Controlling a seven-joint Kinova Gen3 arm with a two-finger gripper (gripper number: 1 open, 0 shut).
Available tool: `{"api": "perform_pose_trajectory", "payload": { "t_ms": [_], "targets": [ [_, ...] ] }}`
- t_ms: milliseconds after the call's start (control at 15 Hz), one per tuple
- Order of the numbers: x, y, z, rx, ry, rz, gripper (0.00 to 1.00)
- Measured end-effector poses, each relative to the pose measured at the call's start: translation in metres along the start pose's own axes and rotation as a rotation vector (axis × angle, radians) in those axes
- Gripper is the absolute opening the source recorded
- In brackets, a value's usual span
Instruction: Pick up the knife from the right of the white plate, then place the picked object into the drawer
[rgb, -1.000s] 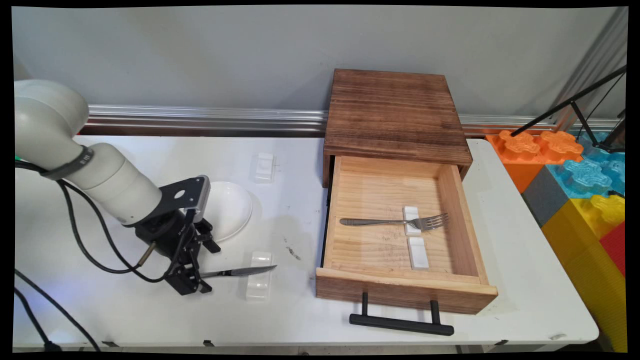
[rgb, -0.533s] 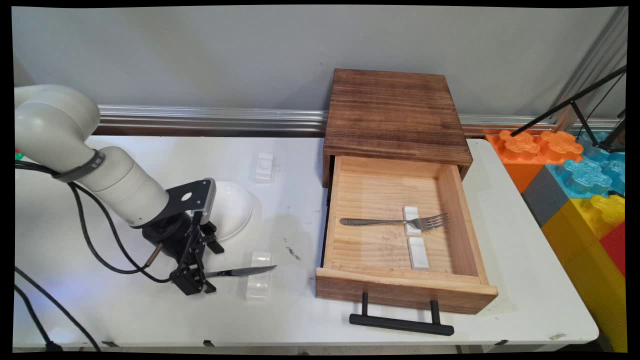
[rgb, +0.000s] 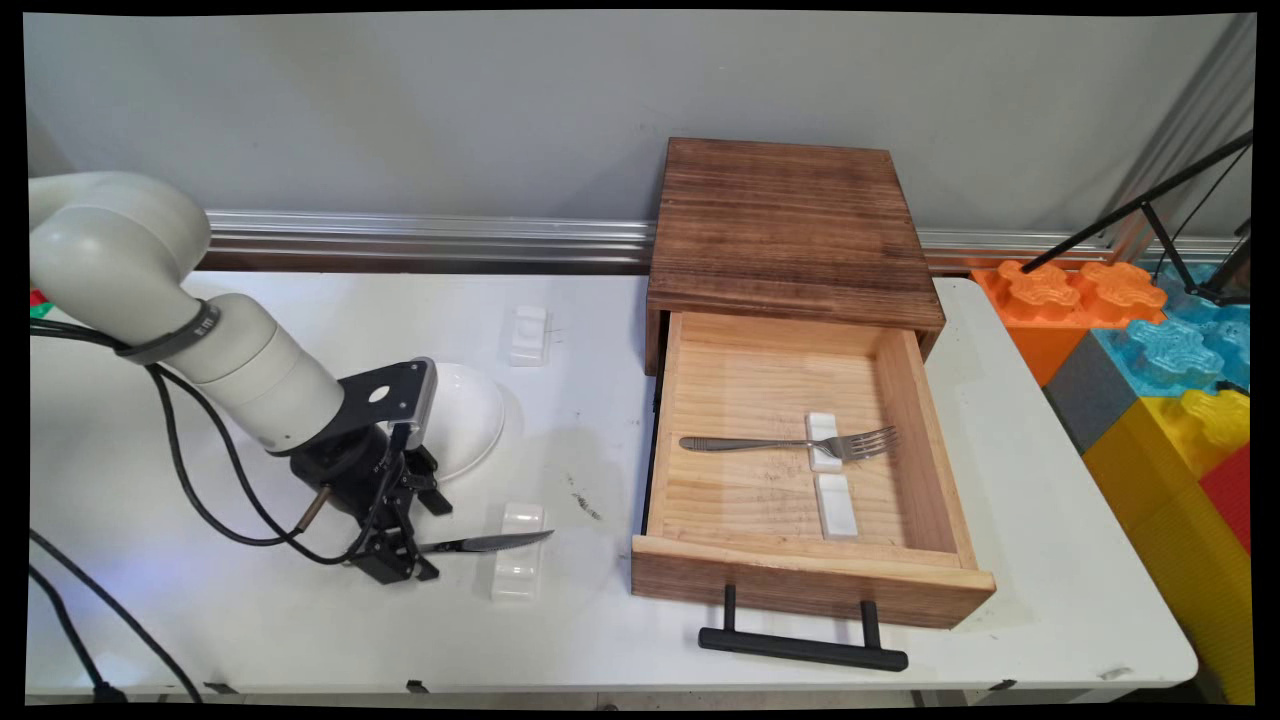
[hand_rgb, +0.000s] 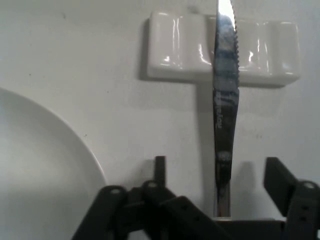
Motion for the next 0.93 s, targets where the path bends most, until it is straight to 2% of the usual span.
{"api": "perform_pose_trajectory", "payload": {
  "t_ms": [933],
  "targets": [
    [-0.0013,-0.0001,-0.0093,-0.014,-0.008,0.012,0.00]
  ]
}}
